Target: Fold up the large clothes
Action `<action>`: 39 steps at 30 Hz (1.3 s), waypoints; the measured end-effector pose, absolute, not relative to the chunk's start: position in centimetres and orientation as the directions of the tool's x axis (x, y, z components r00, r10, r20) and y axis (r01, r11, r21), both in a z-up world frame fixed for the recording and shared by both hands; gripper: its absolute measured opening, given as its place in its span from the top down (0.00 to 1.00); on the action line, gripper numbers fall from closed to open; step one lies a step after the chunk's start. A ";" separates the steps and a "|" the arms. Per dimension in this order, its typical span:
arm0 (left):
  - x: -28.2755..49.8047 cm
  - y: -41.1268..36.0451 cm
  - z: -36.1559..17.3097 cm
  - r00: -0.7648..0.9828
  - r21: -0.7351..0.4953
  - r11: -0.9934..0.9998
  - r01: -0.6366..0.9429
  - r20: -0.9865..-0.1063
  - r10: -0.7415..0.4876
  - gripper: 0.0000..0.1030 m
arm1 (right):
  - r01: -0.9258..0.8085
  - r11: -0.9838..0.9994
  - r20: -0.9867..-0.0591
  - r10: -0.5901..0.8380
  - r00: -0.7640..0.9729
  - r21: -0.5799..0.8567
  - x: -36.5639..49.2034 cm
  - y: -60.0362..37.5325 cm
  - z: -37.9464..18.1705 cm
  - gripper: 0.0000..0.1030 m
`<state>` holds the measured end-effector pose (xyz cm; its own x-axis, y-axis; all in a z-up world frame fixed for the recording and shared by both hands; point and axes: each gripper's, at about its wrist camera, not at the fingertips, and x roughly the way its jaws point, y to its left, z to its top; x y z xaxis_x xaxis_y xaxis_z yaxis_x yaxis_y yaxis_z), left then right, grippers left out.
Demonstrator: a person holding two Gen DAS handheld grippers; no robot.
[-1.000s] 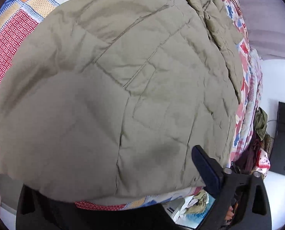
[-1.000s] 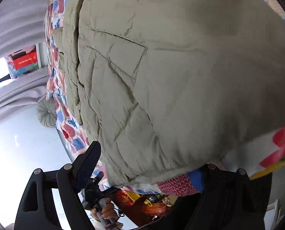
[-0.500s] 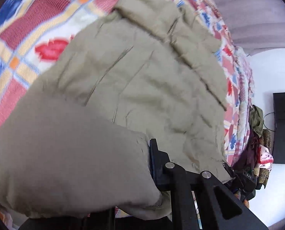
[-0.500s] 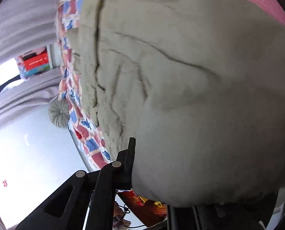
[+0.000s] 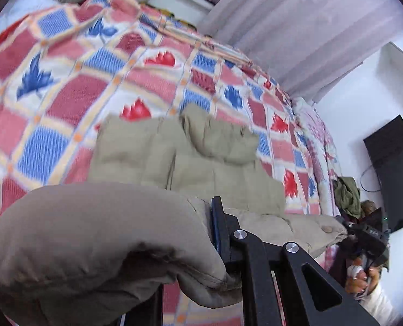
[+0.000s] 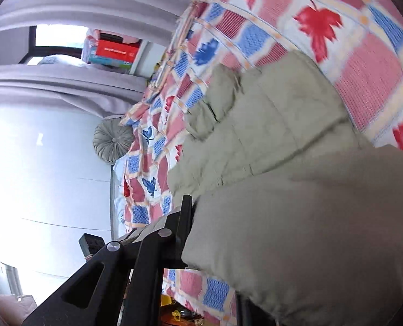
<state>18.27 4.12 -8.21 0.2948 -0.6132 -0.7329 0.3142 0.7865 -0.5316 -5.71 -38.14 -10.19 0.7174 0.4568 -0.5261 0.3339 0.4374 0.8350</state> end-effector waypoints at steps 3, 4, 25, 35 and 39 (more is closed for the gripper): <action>22.5 1.9 -8.3 0.353 -0.469 0.830 0.302 -0.754 -0.555 0.85 | 0.297 0.510 -0.537 0.429 0.726 0.808 -1.3 -39.7 -7.8 0.90; 23.6 1.1 -8.6 0.363 -0.452 0.841 0.299 -0.761 -0.538 0.85 | 0.290 0.534 -0.546 0.417 0.727 0.794 0.5 -40.2 -7.2 0.90; 31.4 -6.3 -22.5 0.348 -0.194 0.950 0.245 -0.897 -0.273 0.76 | 0.489 0.535 -0.705 0.335 0.625 0.689 14.2 -44.9 -23.8 0.86; 29.0 -5.1 -16.5 0.457 -0.193 0.927 0.321 -0.826 -0.330 0.34 | 0.430 0.598 -0.690 0.309 0.654 0.676 12.5 -44.5 -19.0 0.21; 28.9 -8.9 -19.0 0.388 -0.183 0.900 0.395 -0.855 -0.344 0.68 | 0.384 0.719 -0.754 0.293 0.589 0.579 12.1 -41.5 -18.0 0.80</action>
